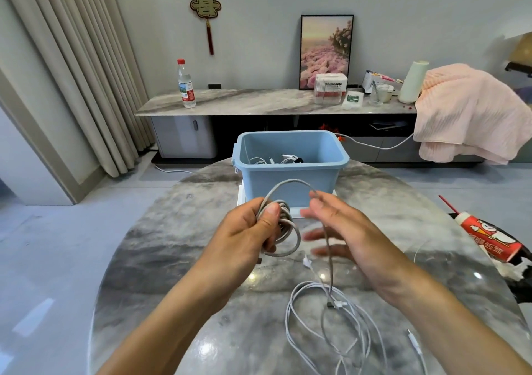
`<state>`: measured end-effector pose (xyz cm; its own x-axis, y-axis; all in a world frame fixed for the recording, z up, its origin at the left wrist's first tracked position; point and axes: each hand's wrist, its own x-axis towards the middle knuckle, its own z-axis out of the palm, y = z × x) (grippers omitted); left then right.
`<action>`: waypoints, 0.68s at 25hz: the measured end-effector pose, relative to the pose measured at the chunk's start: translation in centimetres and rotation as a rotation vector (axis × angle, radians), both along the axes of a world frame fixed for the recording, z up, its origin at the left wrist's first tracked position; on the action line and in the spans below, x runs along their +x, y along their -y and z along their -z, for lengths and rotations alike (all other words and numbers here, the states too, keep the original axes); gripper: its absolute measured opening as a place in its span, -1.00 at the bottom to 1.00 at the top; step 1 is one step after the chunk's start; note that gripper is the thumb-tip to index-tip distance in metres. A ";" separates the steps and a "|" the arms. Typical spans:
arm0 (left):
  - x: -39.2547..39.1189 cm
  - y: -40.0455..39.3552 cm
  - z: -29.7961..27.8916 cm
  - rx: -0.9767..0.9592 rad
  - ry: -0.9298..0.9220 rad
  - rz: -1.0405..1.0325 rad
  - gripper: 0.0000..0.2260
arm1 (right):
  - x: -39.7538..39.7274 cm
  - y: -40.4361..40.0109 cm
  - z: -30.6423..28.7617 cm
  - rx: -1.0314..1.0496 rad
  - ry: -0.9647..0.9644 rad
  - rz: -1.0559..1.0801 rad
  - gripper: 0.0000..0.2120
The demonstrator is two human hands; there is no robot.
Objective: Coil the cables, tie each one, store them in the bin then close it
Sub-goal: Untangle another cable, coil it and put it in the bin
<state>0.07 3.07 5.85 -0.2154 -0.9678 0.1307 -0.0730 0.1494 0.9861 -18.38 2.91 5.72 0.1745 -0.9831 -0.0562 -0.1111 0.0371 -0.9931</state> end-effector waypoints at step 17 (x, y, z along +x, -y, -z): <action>-1.9 -0.8 -1.2 0.556 -0.556 0.089 -0.78 | 3.2 -0.5 2.0 -0.535 -0.092 0.095 -0.71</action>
